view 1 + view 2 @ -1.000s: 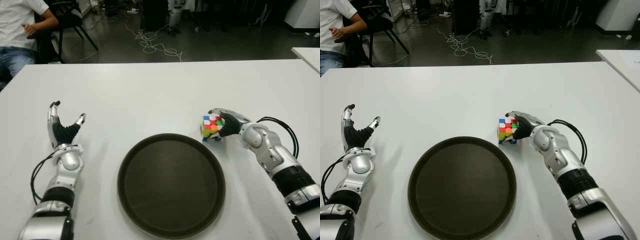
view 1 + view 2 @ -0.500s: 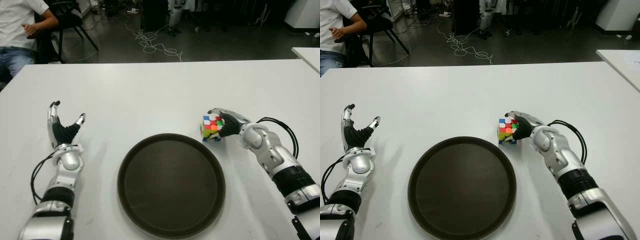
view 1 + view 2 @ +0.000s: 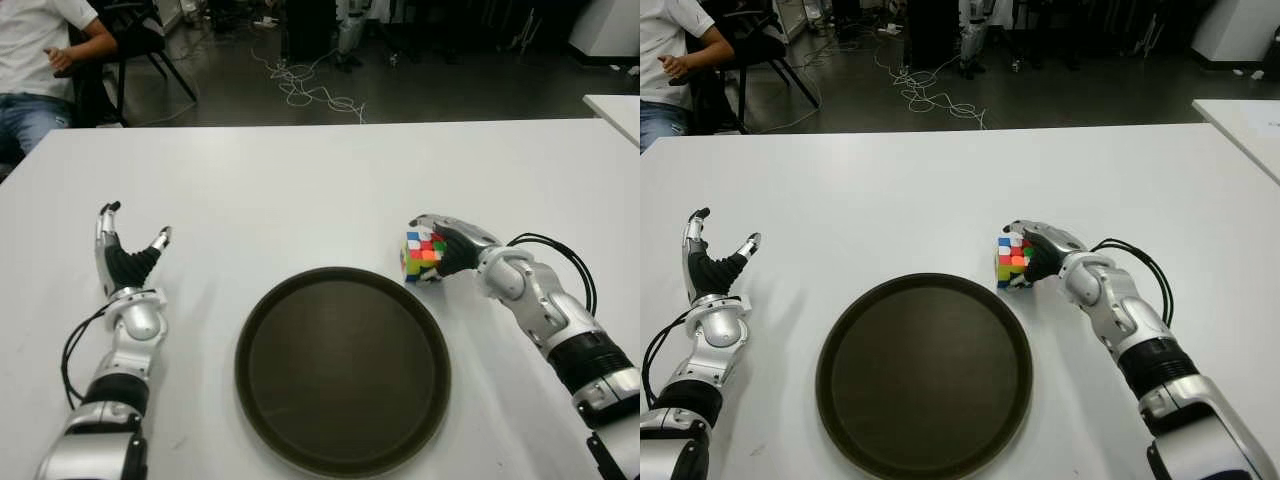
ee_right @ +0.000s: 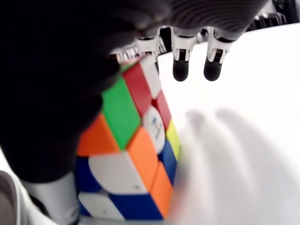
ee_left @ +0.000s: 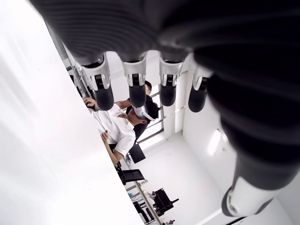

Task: Pick up the Rubik's Cube and put it in the plate

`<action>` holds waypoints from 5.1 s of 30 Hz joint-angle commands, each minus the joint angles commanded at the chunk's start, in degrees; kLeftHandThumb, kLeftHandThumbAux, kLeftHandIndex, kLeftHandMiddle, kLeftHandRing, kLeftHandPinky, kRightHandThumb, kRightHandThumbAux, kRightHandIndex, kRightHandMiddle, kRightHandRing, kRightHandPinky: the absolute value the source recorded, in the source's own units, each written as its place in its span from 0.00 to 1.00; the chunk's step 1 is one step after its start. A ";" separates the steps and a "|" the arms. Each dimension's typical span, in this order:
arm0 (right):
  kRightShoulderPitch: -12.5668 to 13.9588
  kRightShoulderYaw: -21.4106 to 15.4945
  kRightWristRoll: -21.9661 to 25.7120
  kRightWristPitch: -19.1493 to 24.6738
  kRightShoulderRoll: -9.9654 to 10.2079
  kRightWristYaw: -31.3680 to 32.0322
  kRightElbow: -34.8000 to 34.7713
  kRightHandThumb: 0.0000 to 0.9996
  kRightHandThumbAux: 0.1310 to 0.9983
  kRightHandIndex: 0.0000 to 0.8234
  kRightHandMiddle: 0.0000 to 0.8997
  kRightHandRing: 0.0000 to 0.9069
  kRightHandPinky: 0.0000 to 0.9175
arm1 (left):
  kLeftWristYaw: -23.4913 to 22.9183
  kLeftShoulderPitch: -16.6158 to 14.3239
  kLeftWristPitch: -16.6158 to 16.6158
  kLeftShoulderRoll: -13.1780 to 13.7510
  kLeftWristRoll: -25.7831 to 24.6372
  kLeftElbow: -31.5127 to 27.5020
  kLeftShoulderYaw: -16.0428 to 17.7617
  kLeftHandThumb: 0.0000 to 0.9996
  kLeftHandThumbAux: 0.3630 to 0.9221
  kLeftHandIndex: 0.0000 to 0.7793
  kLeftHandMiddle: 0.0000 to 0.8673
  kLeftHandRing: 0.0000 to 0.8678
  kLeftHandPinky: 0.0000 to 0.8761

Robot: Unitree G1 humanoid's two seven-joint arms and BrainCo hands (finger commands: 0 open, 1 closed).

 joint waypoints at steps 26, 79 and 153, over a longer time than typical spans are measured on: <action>1.06 -2.15 1.21 3.72 2.21 -3.92 -0.95 0.70 0.68 0.51 0.21 0.16 0.10 | -0.10 0.00 -0.55 0.27 0.15 0.33 -0.13 0.00 0.64 0.05 0.05 0.03 0.03; 1.57 -13.73 13.08 -1.73 6.93 -13.19 0.32 0.71 0.68 0.52 0.60 0.63 0.69 | 0.50 0.09 0.06 0.18 0.99 0.17 -0.21 0.00 0.62 0.04 0.05 0.03 0.03; 13.09 -23.54 53.56 39.35 18.70 10.76 -35.51 0.71 0.68 0.53 0.88 0.88 0.87 | -0.23 -0.06 -0.46 0.07 0.70 0.13 0.11 0.00 0.60 0.04 0.05 0.03 0.04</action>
